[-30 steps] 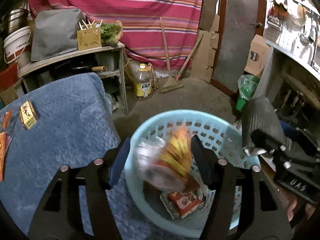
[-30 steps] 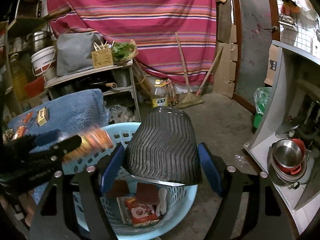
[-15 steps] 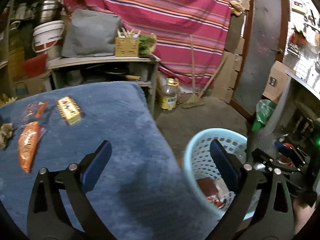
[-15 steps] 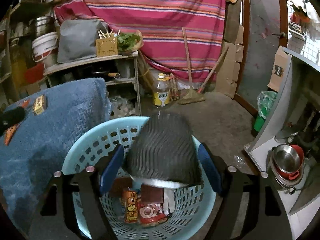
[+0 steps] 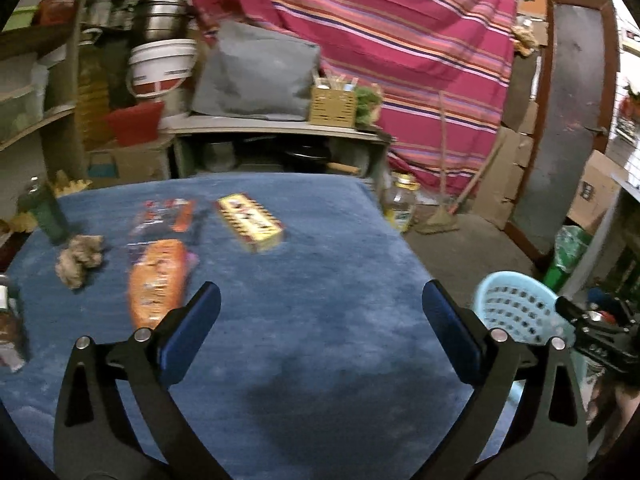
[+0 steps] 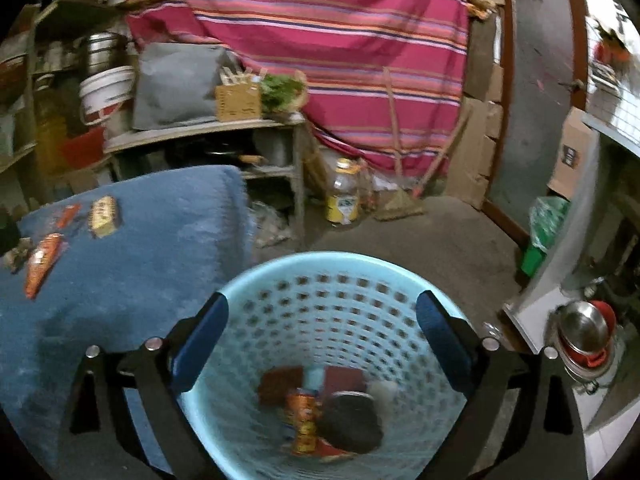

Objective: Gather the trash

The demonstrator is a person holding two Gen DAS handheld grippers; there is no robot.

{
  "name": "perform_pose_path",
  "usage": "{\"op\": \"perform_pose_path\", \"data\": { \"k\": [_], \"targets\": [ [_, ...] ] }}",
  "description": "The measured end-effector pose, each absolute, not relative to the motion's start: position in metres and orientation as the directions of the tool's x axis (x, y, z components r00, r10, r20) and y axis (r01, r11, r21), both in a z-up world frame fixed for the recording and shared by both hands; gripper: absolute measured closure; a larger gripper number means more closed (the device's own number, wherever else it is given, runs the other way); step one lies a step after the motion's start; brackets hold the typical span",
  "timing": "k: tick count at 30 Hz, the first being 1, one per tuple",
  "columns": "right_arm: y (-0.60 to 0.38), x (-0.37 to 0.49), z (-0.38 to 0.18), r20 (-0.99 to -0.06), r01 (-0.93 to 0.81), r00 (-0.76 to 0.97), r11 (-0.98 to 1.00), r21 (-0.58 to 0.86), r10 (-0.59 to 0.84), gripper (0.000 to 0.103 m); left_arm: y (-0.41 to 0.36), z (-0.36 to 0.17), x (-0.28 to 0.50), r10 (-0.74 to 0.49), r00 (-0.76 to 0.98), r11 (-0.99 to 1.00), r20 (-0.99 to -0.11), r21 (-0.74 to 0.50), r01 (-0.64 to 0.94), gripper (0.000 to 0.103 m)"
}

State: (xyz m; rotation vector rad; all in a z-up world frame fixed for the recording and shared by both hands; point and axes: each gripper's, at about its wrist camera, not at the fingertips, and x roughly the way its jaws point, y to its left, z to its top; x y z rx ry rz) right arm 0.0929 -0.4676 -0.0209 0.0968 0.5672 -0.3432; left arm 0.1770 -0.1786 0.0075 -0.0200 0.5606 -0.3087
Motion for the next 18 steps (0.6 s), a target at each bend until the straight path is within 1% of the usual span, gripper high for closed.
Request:
{"op": "perform_pose_path", "data": {
  "k": [5,8,13,15,18],
  "targets": [
    [-0.418,0.109,-0.013,-0.518,0.237,0.835,0.971,0.032,-0.186,0.010,-0.133,0.007,0.180,-0.196,0.843,0.979,-0.501,-0.056,0.195,0.006],
    [-0.382,0.121,-0.013,-0.516,0.171,0.846,0.985,0.027,-0.132,0.010,-0.110,0.008,0.181,-0.166,0.850,0.985,-0.500,-0.052,0.162,0.006],
    [-0.336,0.135,-0.012,-0.504,0.125,0.858,0.992,0.015,-0.101,0.010,-0.065,0.011,0.179,-0.116,0.865,0.993,-0.487,-0.056,0.101,0.006],
    [-0.321,0.143,-0.015,-0.512,0.112,0.855,0.993,0.022,-0.085,0.005,-0.051,0.010,0.180,-0.082,0.868,0.997,-0.490,-0.043,0.070,0.006],
    [-0.296,0.155,-0.022,-0.529,0.092,0.845,0.996,0.005,-0.076,0.005,-0.034,0.008,0.182,-0.037,0.872,0.999,-0.489,-0.010,0.037,0.006]
  ]
}}
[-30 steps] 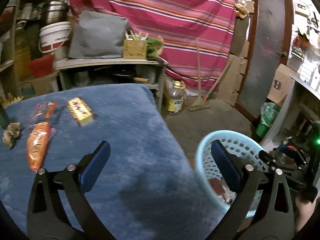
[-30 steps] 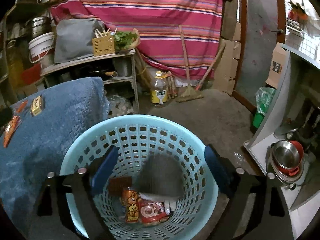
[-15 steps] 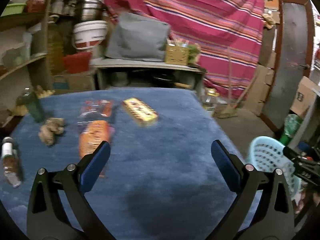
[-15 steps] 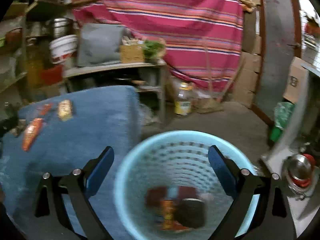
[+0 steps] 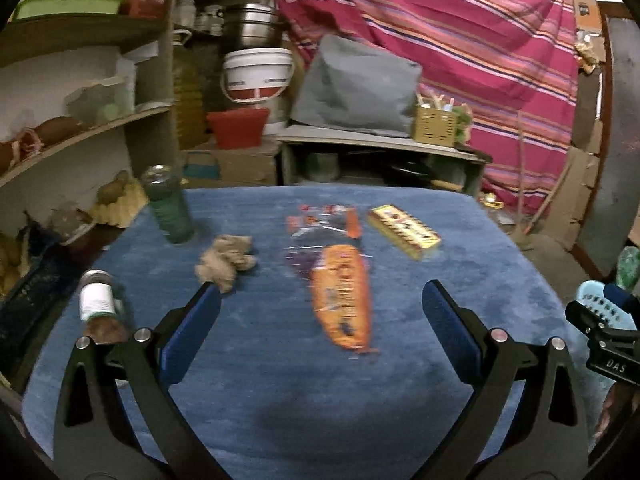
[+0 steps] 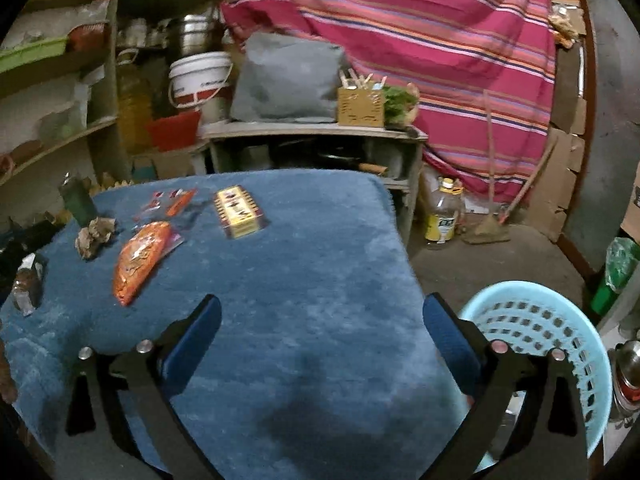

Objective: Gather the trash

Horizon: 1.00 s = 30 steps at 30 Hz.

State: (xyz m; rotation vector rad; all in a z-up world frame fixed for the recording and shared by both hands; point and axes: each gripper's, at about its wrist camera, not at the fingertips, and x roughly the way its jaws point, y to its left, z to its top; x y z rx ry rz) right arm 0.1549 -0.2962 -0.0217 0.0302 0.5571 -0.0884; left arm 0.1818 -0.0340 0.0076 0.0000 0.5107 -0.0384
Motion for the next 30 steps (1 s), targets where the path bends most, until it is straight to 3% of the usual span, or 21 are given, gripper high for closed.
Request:
{"op": "perform_pose_path", "data": {
  "k": [8,19,22,26,30],
  "targets": [
    [-0.255,0.176,-0.036,-0.540,0.034,0.841,0.999,0.022,-0.016,0.005,0.005,-0.007,0.190,0.027,0.864,0.997,-0.503,0.078,0.015,0.006],
    [-0.227,0.197,-0.045,-0.514,0.033,0.858,0.999,0.033,-0.011,0.004,0.047,-0.017,0.212,0.041,0.858,0.999,-0.512,0.008,-0.043,0.006],
    [-0.227,0.207,-0.047,-0.560,0.033,0.828,0.998,0.047,-0.001,0.004,0.055,-0.024,0.227,0.020,0.829,0.999,-0.559,-0.016,-0.035,0.006],
    [-0.223,0.219,-0.054,-0.617,0.037,0.787,0.999,0.023,-0.015,0.004,0.068,-0.027,0.237,0.011,0.827,0.995,-0.563,-0.076,-0.065,0.005],
    [-0.220,0.231,-0.063,-0.647,0.044,0.762,0.998,0.041,-0.007,0.004,0.073,-0.029,0.245,0.058,0.824,0.993,-0.564,-0.053,-0.106,0.005]
  ]
}}
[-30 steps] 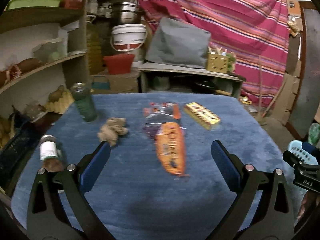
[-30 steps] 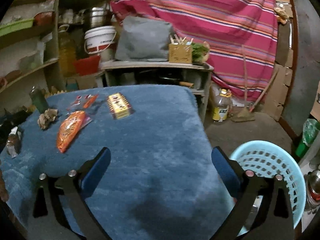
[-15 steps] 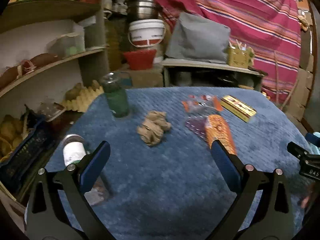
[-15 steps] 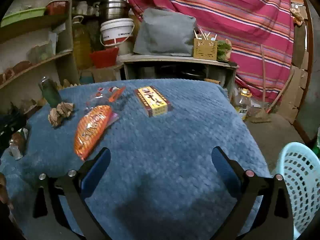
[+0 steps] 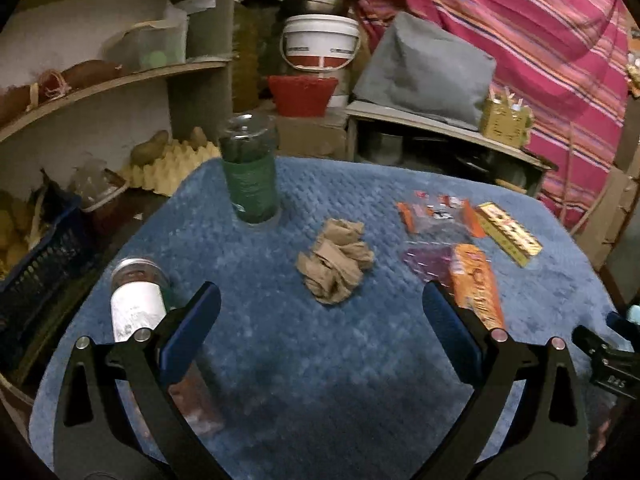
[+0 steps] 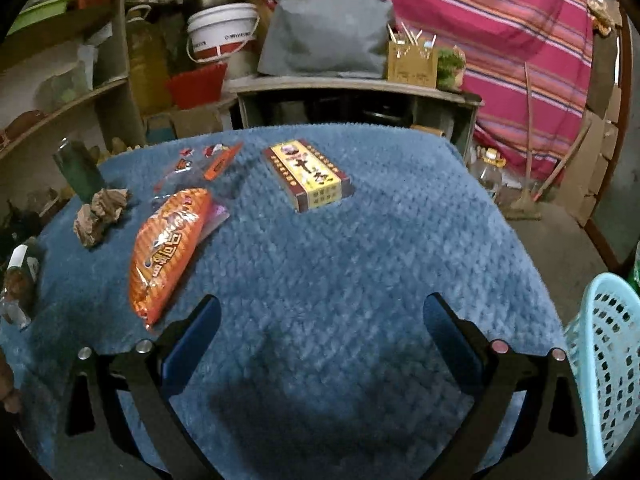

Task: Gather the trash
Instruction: 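Grasp the beige crumpled cloth with the left tool while the right tool grasps the long orange snack bag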

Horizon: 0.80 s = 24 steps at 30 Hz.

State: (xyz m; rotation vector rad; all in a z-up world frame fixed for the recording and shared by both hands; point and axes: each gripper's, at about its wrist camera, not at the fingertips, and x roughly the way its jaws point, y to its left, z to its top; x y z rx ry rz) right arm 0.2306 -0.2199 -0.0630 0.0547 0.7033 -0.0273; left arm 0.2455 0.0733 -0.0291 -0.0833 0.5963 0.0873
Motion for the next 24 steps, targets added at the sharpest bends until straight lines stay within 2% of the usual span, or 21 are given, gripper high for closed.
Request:
{"op": "perform_pose_path", "data": {
  "k": [5,8,16,24],
  "targets": [
    [-0.214,0.241,-0.062,-0.652,0.109,0.756,0.994,0.033,-0.061,0.004,0.080,-0.035,0.261,0.064,0.808,0.989,-0.585,-0.071,-0.129,0.005],
    [-0.207,0.244,-0.057,-0.625,0.113,0.777,0.993,0.028,-0.071,0.004,0.084,-0.040,0.271,0.056,0.795,0.988,-0.605,-0.080,-0.131,0.005],
    [-0.177,0.267,-0.065,-0.650,0.062,0.749,0.991,-0.122,-0.127,0.004,0.086,-0.056,0.303,0.106,0.752,0.987,-0.650,-0.023,-0.159,0.005],
    [-0.186,0.279,-0.074,-0.684,0.029,0.728,0.999,-0.024,-0.037,0.004,0.079,-0.070,0.331,0.093,0.718,0.993,-0.690,0.012,-0.117,0.006]
  ]
}}
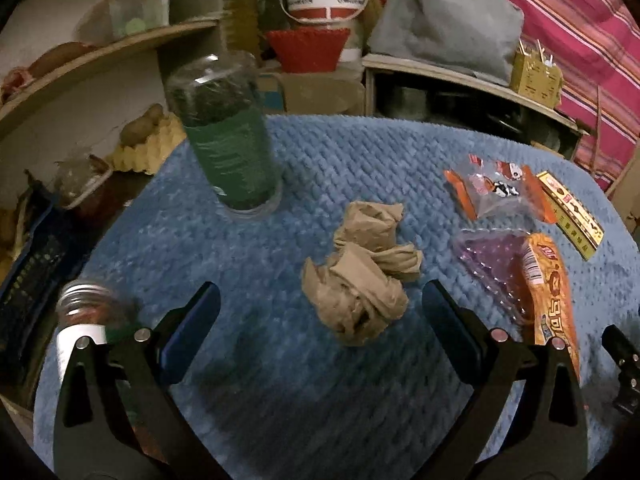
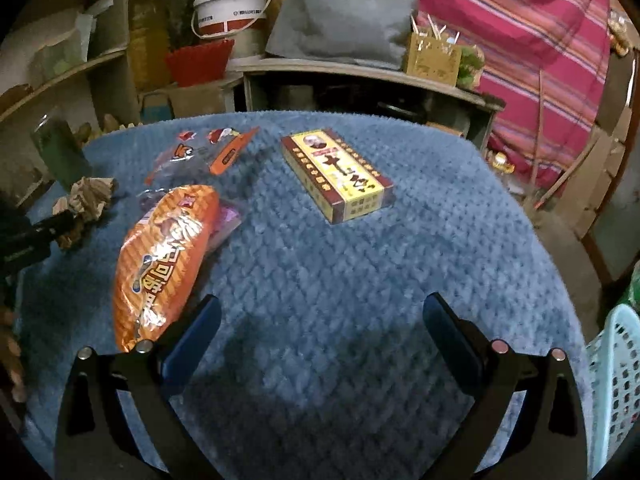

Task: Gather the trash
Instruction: 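Grasp the beige crumpled cloth with the left tool while the right tool grasps the long orange snack bag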

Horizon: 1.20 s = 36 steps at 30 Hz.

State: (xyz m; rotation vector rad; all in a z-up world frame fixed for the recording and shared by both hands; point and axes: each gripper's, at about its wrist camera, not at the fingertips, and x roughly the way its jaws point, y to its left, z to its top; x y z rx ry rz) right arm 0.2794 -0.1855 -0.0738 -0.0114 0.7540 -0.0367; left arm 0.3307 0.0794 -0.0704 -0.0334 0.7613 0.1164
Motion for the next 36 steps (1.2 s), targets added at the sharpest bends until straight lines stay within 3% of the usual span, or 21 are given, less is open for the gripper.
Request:
{"op": "perform_pose_path", "data": {
  "k": [3,7,8,15,19,28,31,34,36],
  "targets": [
    [-0.189,0.284,-0.076,-0.694,0.024,0.720,1.000,0.010,-0.011,0.004,0.078,-0.074,0.337,0.057,0.715,0.996,-0.697,-0.008,-0.087,0.011],
    [-0.187,0.284,-0.078,-0.697,0.014,0.717,1.000,0.011,-0.002,0.005,0.075,-0.078,0.339,-0.002,0.697,0.999,-0.717,-0.038,-0.036,0.050],
    [-0.187,0.284,-0.078,-0.695,0.013,0.719,1.000,0.007,-0.005,0.005,0.074,-0.079,0.338,-0.010,0.693,0.999,-0.721,-0.041,-0.028,0.052],
    [-0.171,0.276,-0.068,-0.662,-0.004,0.748,0.998,-0.066,-0.041,0.005,0.072,-0.060,0.306,0.033,0.742,0.999,-0.670,0.013,-0.034,0.055],
    [-0.162,0.276,-0.060,-0.658,-0.025,0.753,0.999,-0.024,0.003,0.005,0.079,-0.047,0.289,0.062,0.751,0.998,-0.657,0.026,-0.060,0.054],
    [-0.116,0.290,-0.065,-0.694,-0.111,0.716,0.994,-0.016,0.069,0.007,0.110,-0.029,0.271,0.074,0.774,0.992,-0.629,-0.032,-0.120,0.054],
    [-0.111,0.294,-0.078,-0.737,-0.123,0.672,0.992,-0.013,0.073,0.035,0.113,-0.028,0.269,0.063,0.769,0.993,-0.636,-0.040,-0.115,0.054],
    [-0.110,0.291,-0.083,-0.749,-0.146,0.655,0.989,0.002,0.098,0.047,0.110,-0.027,0.266,0.058,0.772,0.994,-0.633,-0.037,-0.105,0.054],
    [-0.108,0.287,-0.082,-0.743,-0.163,0.660,0.987,0.003,0.111,0.065,0.109,-0.027,0.264,0.050,0.773,0.994,-0.633,-0.043,-0.099,0.054]
  ]
}}
